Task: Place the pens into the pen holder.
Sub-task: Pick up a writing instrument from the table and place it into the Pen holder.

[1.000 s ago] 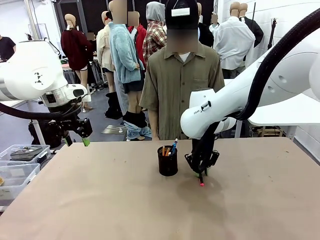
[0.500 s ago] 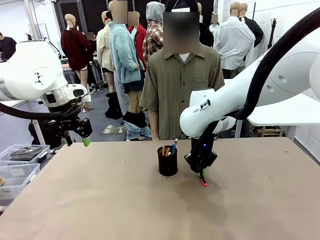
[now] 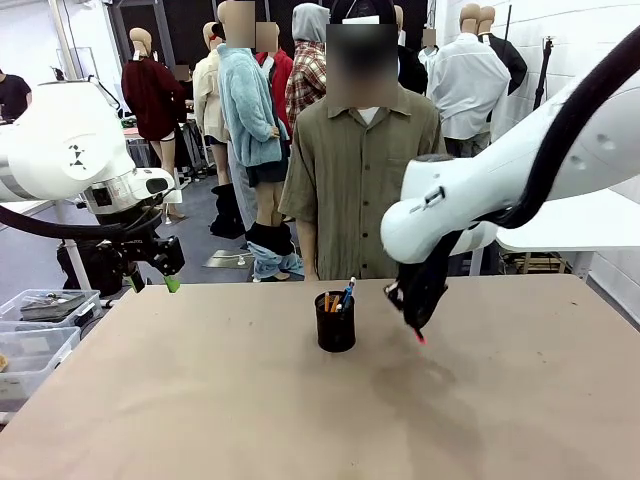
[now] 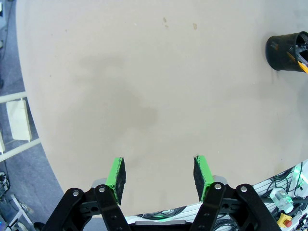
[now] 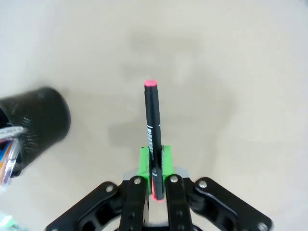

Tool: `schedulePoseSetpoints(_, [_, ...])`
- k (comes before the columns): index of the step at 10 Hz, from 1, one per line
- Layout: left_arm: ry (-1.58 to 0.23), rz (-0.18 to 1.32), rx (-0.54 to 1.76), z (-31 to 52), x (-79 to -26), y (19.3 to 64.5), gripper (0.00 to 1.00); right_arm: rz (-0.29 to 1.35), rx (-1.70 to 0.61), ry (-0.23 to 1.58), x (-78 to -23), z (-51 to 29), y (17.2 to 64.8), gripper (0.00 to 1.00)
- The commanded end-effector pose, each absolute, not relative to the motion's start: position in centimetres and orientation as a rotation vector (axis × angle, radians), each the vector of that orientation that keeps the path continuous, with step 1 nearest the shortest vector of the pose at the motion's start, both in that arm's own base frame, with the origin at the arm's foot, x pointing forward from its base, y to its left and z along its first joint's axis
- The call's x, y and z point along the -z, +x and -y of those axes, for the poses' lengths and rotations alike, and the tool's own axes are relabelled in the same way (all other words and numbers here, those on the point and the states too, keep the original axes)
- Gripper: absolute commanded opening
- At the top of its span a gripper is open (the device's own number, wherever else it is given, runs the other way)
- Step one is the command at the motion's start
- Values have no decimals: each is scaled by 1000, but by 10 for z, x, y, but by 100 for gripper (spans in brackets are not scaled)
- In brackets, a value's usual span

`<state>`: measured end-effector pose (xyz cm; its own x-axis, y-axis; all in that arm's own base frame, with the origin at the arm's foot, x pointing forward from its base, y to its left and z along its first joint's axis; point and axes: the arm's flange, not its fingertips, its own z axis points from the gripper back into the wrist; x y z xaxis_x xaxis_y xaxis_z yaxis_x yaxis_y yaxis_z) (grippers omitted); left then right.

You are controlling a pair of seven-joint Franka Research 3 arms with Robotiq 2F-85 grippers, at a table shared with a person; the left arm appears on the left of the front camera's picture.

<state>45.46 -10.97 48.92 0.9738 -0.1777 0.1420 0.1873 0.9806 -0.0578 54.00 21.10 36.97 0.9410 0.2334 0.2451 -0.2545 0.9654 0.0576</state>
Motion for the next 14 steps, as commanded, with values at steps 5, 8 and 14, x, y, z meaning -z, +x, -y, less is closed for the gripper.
schedulePoseSetpoints(5, [-57, 135, 176, 110, -491, 454, 74, 896, -733, 527, -418, -179, 529, 0])
schedulePoseSetpoints(8, [-57, 135, 176, 110, -491, 454, 74, 1003, -865, 651, -421, -185, 532, 0])
schedulePoseSetpoints(14, [-57, 135, 176, 110, -491, 454, 74, 969, -1251, 944, -401, -182, 553, 0])
